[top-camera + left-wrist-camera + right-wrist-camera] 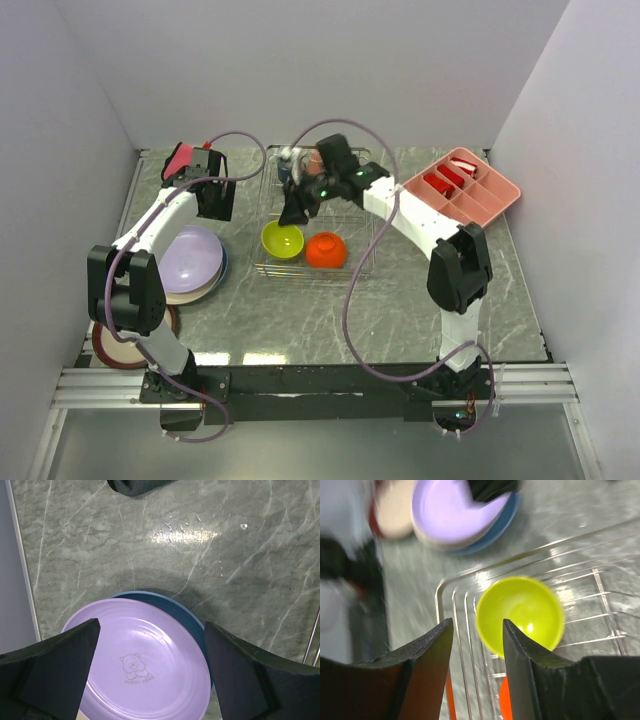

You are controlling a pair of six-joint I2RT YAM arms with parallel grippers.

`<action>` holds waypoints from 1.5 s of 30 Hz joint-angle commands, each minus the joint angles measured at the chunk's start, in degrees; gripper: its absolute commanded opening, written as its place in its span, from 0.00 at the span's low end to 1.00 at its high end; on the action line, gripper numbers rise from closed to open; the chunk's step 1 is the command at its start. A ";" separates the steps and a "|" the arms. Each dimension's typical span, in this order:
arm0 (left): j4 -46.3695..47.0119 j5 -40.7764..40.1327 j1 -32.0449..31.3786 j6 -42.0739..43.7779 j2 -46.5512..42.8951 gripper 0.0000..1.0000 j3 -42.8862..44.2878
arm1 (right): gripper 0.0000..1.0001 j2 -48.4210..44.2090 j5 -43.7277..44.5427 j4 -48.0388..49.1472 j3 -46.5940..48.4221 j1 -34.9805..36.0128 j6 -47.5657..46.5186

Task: Load the mixed dishes into the dish rack

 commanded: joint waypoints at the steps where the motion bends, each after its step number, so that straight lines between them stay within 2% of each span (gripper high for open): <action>1: 1.77 0.70 -0.26 -1.23 -2.49 0.92 1.43 | 0.53 0.49 10.62 -20.28 -0.24 4.95 -27.67; 3: 1.95 0.96 -0.26 -1.40 -3.28 0.93 1.08 | 0.54 0.58 13.88 -20.21 -0.51 5.75 -27.52; 5: 1.95 0.88 -0.26 -1.32 -3.90 0.93 0.56 | 0.64 1.11 14.50 -18.72 -0.34 6.36 -24.55; 6: 2.03 0.62 -0.26 -1.31 -4.07 0.93 0.29 | 0.64 1.55 15.37 -18.28 0.19 6.62 -23.31; 10: 2.47 0.44 -0.17 -1.49 -5.13 0.93 -1.29 | 0.63 4.35 16.26 -16.87 3.00 8.47 -18.65; 23: 2.21 0.09 0.70 -1.40 -9.00 0.93 -5.95 | 0.61 11.83 17.93 -13.00 7.83 13.22 -12.67; 29: 2.03 0.52 1.14 -1.75 -9.53 0.93 -6.04 | 0.46 14.38 22.58 -11.77 11.18 13.22 -9.15; 30: 1.95 0.61 1.14 -1.84 -9.61 0.93 -6.13 | 0.37 14.73 23.89 -11.86 11.70 13.22 -8.97; 32: 1.95 0.79 1.23 -1.84 -9.44 0.93 -6.04 | 0.28 14.56 24.70 -12.12 12.06 13.04 -8.36; 33: 2.03 0.96 1.32 -1.93 -9.52 0.93 -6.04 | 0.20 14.30 25.48 -12.47 12.15 13.04 -8.18; 38: 2.39 1.84 1.50 -2.37 -8.73 0.93 -5.43 | 0.00 12.10 27.60 -13.79 11.62 12.78 -7.30; 42: 2.30 2.63 1.50 -2.72 -7.77 0.93 -4.11 | 0.00 8.68 24.72 -14.76 11.36 10.07 -2.23; 44: 2.21 3.07 1.50 -2.72 -6.72 0.92 -3.41 | 0.00 6.92 15.85 -12.23 9.44 7.61 2.69; 45: 1.86 3.16 1.50 -2.98 -6.45 0.92 -2.53 | 0.00 5.26 12.69 -7.86 6.20 6.38 9.68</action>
